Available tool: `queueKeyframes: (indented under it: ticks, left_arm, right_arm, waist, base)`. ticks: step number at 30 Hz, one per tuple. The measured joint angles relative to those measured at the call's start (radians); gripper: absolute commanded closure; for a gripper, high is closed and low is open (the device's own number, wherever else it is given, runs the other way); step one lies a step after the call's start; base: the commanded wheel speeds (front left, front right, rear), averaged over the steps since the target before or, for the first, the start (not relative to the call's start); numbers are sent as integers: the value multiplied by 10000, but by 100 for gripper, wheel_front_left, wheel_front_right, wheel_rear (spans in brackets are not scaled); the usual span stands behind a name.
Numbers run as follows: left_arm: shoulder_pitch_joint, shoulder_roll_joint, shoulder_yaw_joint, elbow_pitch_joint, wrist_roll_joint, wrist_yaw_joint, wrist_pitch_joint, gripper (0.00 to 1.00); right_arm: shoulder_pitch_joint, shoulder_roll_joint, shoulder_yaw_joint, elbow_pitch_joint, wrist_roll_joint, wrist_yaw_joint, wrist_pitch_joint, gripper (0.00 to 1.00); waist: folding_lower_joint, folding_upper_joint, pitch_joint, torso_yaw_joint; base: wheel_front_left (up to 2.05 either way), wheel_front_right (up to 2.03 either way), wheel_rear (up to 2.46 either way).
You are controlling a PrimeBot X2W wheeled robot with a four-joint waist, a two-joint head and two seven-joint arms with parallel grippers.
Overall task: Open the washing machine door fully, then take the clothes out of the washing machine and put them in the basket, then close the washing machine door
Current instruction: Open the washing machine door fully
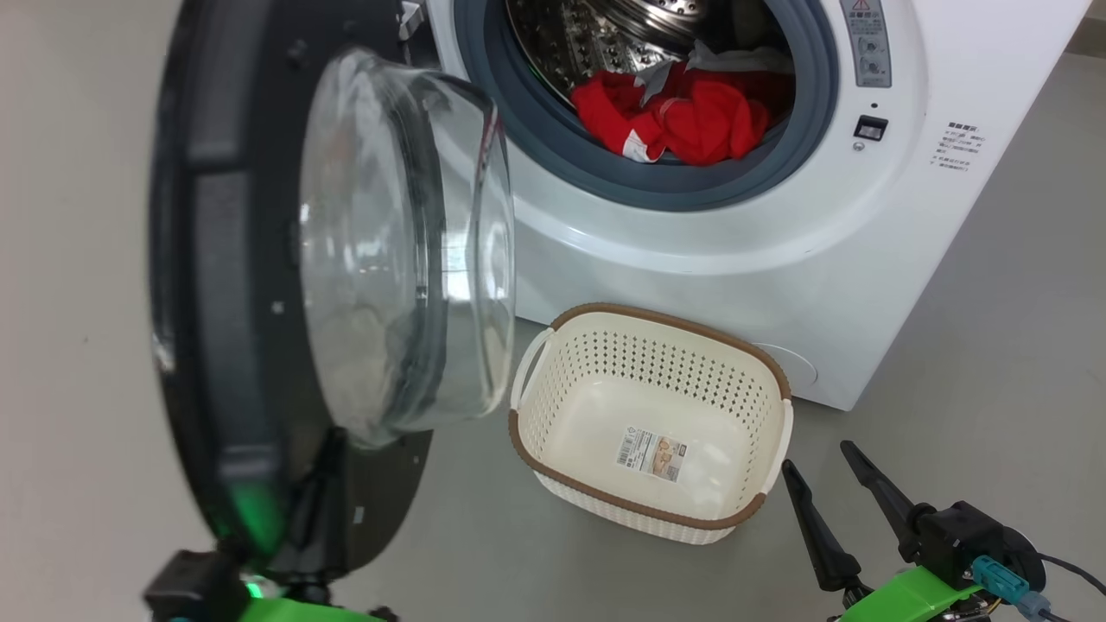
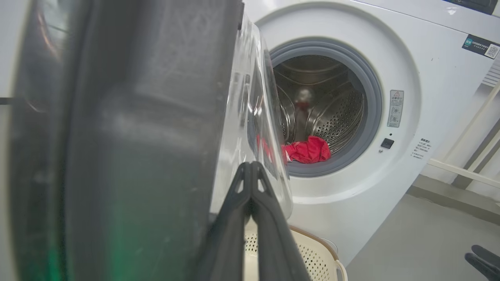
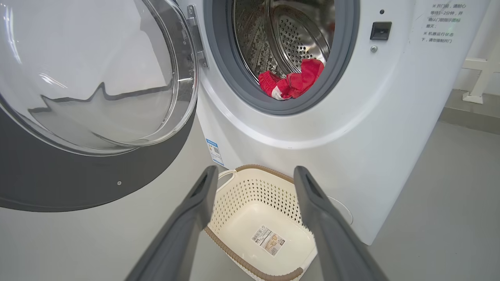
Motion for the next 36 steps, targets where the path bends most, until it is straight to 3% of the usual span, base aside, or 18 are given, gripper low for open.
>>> queueKeyframes:
  ticks: [16, 32, 36]
  left_arm:
    - [-1069, -59, 3308, 1181, 708, -506, 0, 100]
    - [-2871, 487, 5756, 3024, 1452, -1012, -2, 100]
    - [-3498, 871, 6276, 3868, 1523, -1160, -2, 100]
  right_arm:
    - [-243, -157, 21, -81, -35, 0, 0, 0]
    - [-478, -316, 40, -88, -98, 0, -2, 0]
    - [-571, -389, 44, -90, -102, 0, -2, 0]
  waist:
    - [0, 0, 438, -33]
    - [0, 0, 859, -192]
    - [0, 0, 975, -239]
  base:
    - [0, 0, 0]
    - [0, 0, 0]
    - [0, 0, 0]
